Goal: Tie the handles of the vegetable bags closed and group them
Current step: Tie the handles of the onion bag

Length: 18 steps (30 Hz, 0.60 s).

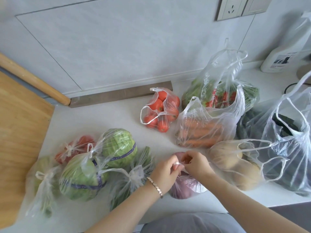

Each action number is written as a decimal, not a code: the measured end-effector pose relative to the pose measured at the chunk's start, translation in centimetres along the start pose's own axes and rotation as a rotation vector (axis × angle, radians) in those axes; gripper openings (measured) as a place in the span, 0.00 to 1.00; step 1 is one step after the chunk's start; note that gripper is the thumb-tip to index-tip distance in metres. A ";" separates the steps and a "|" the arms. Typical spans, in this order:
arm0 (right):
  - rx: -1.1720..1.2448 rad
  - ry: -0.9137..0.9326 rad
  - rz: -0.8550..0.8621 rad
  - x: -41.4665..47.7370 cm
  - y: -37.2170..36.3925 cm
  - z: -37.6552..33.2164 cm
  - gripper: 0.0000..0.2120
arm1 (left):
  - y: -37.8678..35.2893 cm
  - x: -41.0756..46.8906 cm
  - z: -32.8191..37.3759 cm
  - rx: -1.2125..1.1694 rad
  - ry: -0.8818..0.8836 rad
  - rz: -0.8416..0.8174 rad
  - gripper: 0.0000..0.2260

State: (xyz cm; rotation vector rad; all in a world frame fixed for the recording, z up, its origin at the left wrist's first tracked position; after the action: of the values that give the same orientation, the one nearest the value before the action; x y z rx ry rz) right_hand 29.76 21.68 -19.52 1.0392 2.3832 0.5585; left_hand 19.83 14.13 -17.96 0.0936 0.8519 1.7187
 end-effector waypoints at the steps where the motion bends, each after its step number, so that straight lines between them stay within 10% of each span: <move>1: 0.024 0.028 -0.045 -0.2 -0.1 -0.3 0.10 | 0.0 0.3 -0.1 -0.018 0.013 0.030 0.18; 10: 0.680 0.063 -0.167 -1.7 0.6 -0.1 0.19 | -0.1 1.7 -1.6 -0.342 0.324 0.011 0.19; 18: 0.276 0.162 0.048 -1.4 1.1 -1.0 0.16 | 0.4 1.6 -1.4 -0.508 0.508 -0.053 0.14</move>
State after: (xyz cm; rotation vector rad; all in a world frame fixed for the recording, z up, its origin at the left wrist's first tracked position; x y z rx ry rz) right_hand 30.62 21.17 -17.81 1.2112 2.6387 0.3480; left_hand 18.30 14.79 -19.35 -0.7256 0.7366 1.8865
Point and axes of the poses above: each hand's wrist, its own x-axis towards the middle knuckle, its own y-axis out of the back of the hand, z = x × y, the point moved 4 cm from there along x, towards the middle knuckle, and after that the axes turned 15 degrees about y, right-handed, at the moved point
